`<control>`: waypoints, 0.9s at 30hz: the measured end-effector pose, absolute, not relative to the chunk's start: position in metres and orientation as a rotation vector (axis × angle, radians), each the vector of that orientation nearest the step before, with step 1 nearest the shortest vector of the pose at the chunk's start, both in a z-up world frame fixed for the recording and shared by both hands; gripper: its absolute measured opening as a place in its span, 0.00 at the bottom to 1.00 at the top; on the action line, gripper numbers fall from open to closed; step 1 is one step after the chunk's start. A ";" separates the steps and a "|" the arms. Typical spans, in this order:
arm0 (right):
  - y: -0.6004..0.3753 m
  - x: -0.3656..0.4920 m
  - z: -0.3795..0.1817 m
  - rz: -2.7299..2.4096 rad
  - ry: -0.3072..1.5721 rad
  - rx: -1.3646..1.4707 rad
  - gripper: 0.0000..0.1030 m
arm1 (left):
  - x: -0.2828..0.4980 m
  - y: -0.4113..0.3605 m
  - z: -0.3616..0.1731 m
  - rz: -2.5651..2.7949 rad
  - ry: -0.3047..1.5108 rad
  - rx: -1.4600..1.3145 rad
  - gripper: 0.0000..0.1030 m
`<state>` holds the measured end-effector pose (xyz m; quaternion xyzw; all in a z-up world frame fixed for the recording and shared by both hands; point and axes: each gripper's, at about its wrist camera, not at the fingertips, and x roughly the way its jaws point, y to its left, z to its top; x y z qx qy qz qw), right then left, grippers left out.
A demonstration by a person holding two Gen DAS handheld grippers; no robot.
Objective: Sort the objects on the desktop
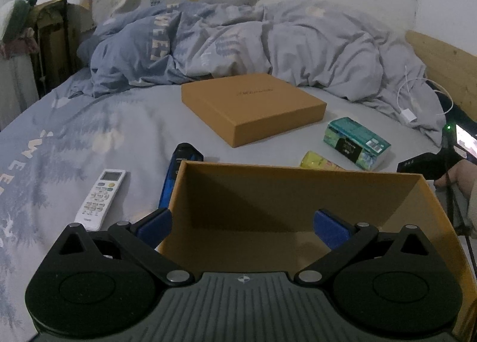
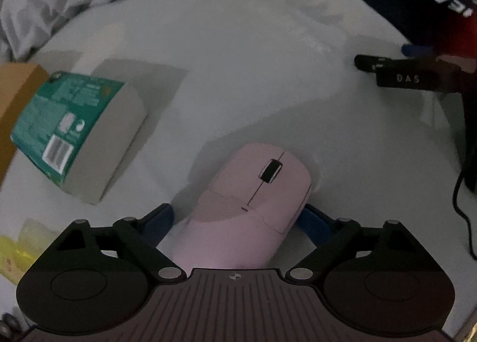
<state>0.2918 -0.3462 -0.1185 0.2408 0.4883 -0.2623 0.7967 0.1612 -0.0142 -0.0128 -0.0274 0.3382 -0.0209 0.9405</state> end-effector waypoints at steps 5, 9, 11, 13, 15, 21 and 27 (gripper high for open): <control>-0.339 0.290 -0.119 -0.567 1.055 0.452 0.81 | 0.158 -0.012 -0.013 -0.045 0.694 -0.058 1.00; -0.336 0.284 -0.120 -0.525 1.059 0.383 0.78 | 0.153 -0.007 -0.012 -0.042 0.710 -0.077 1.00; -0.336 0.281 -0.120 -0.502 1.056 0.363 0.74 | 0.150 -0.001 -0.012 -0.034 0.722 -0.095 1.00; -0.335 0.277 -0.119 -0.484 1.056 0.342 0.70 | 0.147 0.004 -0.013 -0.024 0.729 -0.106 1.00; -0.334 0.272 -0.118 -0.465 1.053 0.330 0.68 | 0.143 0.008 -0.012 -0.015 0.731 -0.110 1.00; -0.331 0.255 -0.113 -0.410 1.057 0.320 0.64 | 0.128 0.013 -0.002 -0.015 0.708 -0.128 1.00; -0.329 0.235 -0.108 -0.354 1.062 0.331 0.64 | 0.113 0.012 0.009 -0.015 0.689 -0.122 1.00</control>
